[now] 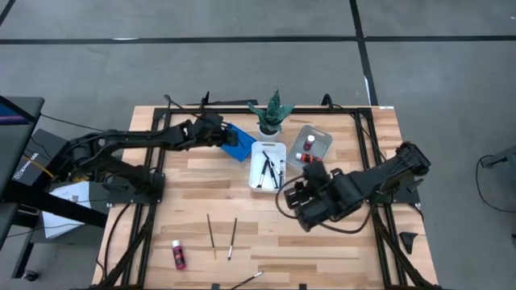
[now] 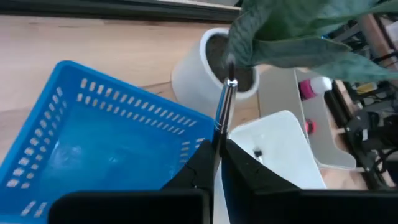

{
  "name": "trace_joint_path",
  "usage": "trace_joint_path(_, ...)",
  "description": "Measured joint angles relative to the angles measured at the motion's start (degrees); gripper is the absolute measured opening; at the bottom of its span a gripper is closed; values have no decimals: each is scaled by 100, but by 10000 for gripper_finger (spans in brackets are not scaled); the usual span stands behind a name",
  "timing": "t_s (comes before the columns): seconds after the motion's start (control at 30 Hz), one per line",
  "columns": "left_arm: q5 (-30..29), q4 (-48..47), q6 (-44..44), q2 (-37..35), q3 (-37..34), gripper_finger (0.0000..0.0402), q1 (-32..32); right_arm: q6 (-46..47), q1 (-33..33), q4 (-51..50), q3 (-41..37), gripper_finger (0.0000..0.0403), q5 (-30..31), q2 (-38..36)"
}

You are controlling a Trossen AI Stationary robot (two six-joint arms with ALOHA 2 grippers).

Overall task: Pick & Place Paint Supplies
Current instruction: Put the small black paint brush into the blue bin

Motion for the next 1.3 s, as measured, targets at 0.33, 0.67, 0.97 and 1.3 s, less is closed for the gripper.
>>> trace_joint_path(0.33,76,59,9,392,4,4,94,429,135,-19,-838,171,103,-826)
trace_joint_path(0.67,90,358,4,746,2,5,125,641,132,29,-1159,170,194,-1064)
trace_joint_path(0.97,150,328,2,804,2,6,125,640,132,23,-1159,170,208,-1038)
trace_joint_path(1.3,29,300,-179,800,2,85,114,638,132,25,-1159,170,208,-1038)
